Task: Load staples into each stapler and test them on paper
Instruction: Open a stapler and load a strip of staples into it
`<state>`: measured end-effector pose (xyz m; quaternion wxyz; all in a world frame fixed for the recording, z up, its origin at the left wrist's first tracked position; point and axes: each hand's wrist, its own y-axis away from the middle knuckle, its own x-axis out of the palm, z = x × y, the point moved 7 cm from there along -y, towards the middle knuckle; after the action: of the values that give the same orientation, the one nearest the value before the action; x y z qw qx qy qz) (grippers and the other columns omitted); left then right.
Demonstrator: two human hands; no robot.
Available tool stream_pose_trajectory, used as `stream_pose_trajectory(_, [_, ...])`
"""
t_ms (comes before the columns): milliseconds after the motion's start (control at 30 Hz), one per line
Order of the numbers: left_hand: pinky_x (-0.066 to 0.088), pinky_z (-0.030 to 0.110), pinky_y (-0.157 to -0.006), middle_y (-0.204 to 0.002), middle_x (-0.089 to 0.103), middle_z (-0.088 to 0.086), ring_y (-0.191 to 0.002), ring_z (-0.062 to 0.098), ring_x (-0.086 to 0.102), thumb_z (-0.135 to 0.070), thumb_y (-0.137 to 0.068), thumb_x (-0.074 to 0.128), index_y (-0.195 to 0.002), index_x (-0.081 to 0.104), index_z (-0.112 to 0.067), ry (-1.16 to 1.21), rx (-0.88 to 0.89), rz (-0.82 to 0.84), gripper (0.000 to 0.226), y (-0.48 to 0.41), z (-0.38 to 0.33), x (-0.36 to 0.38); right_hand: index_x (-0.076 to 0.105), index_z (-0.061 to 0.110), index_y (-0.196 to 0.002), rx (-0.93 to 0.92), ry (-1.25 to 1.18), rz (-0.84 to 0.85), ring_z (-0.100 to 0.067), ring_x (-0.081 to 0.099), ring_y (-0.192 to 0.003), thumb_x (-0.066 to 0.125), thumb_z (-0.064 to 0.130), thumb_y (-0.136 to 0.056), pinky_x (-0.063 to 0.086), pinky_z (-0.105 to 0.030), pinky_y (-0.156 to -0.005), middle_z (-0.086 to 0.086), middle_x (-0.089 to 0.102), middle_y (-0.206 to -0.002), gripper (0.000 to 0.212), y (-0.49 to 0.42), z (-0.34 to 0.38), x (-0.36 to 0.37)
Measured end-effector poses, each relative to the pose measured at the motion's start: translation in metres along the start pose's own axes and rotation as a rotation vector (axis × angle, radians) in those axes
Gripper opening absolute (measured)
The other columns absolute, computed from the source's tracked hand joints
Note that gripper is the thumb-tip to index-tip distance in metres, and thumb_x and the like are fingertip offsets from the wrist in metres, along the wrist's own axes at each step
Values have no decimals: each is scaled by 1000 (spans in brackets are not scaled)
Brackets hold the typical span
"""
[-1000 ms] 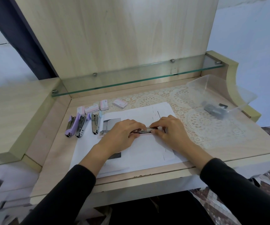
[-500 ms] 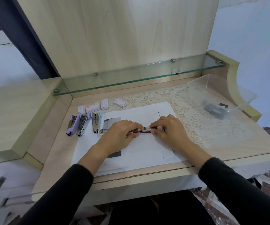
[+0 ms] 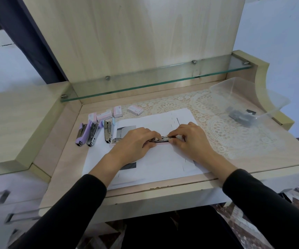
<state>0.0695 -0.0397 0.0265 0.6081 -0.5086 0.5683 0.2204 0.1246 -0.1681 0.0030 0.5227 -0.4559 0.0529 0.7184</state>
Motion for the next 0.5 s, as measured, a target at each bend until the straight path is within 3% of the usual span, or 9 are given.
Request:
stream_pose_trajectory(233, [38,23,-65,-76,66,6,-68,23,58,-14,-77,61,-96,66,-10,24,-23,-15,20,1,3,0,75,19,-84,6,-20,-16,-18,44,-73,54,31,-71,28,-13,-60,1,69,-77,28,0,1,-1])
stream_pose_trajectory(500, [36,22,-72,-95,65,1,-82,20,56,-13,-85,62,-105,62,-16,38,-22,58,19,-4,3,-1,75,19,-83,-10,-5,-12,-19,45,-71,54,30,-71,28,-13,-60,0,70,-76,27,-1,2,-1])
